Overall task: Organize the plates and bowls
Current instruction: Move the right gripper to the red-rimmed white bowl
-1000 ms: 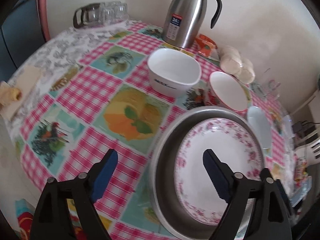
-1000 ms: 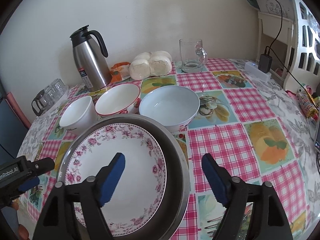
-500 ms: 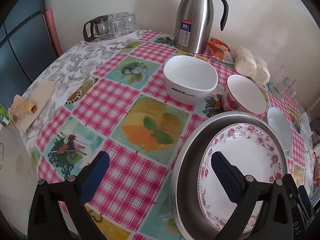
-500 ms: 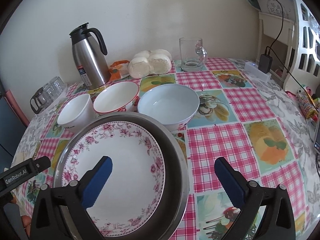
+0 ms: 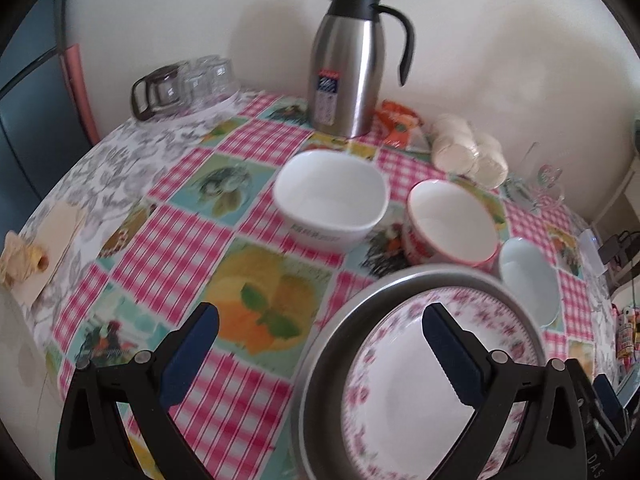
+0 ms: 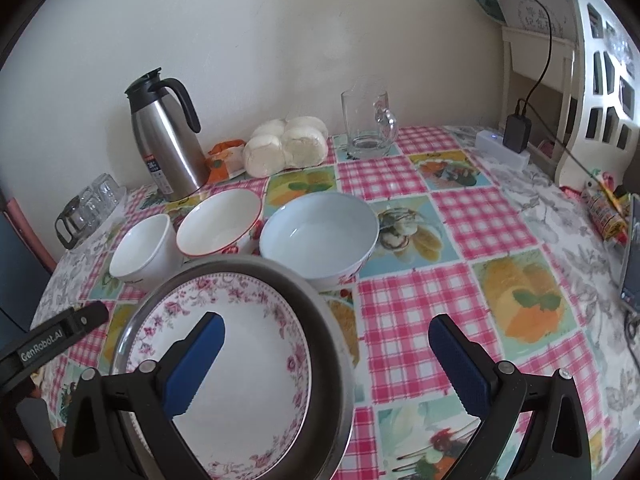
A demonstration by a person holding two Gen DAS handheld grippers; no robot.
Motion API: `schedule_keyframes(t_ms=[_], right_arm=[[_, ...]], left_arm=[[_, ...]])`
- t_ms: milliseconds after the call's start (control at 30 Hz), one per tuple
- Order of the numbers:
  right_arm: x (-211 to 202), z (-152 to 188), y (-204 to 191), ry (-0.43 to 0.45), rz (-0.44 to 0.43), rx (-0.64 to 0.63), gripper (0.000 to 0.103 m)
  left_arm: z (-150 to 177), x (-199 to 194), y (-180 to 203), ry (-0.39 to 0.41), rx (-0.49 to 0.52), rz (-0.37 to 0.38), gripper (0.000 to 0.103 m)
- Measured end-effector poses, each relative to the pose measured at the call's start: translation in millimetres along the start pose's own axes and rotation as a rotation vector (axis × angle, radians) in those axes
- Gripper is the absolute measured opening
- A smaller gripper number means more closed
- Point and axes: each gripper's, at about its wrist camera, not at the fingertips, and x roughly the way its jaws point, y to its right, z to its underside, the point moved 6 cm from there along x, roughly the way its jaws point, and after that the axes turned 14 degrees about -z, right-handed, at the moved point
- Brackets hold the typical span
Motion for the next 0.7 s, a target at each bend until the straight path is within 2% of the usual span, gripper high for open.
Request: schedule_keyframes(t_ms=[133, 333, 433, 533, 600, 700], right_arm=[[3, -10, -1, -0.013, -0.012, -0.004, 0.103], [14, -25, -1, -0.039, -0.039, 0.007, 0.103], [23, -31, 3, -0.082, -0.042, 0.033, 0.103], [33, -39, 9, -0.133, -0.052, 0.054, 0.103], [39, -44, 11, -0.165, -0.058, 0.052, 0.103], [42, -48, 17, -0.193, -0.068, 0.052, 0.103]], left_arm=[[-14, 0, 11, 0.02, 0.001, 0.047, 0.102], [-33, 4, 29, 0.008, 0.001, 0.179, 0.102], [-45, 8, 38, 0.005, 0.025, 0.194, 0.102], [-55, 18, 48, -0.043, 0.015, 0.224, 0.102], [-57, 29, 56, -0.099, 0.0, 0.278, 0.102], [-56, 45, 63, -0.132, 0.001, 0.267, 0.101]])
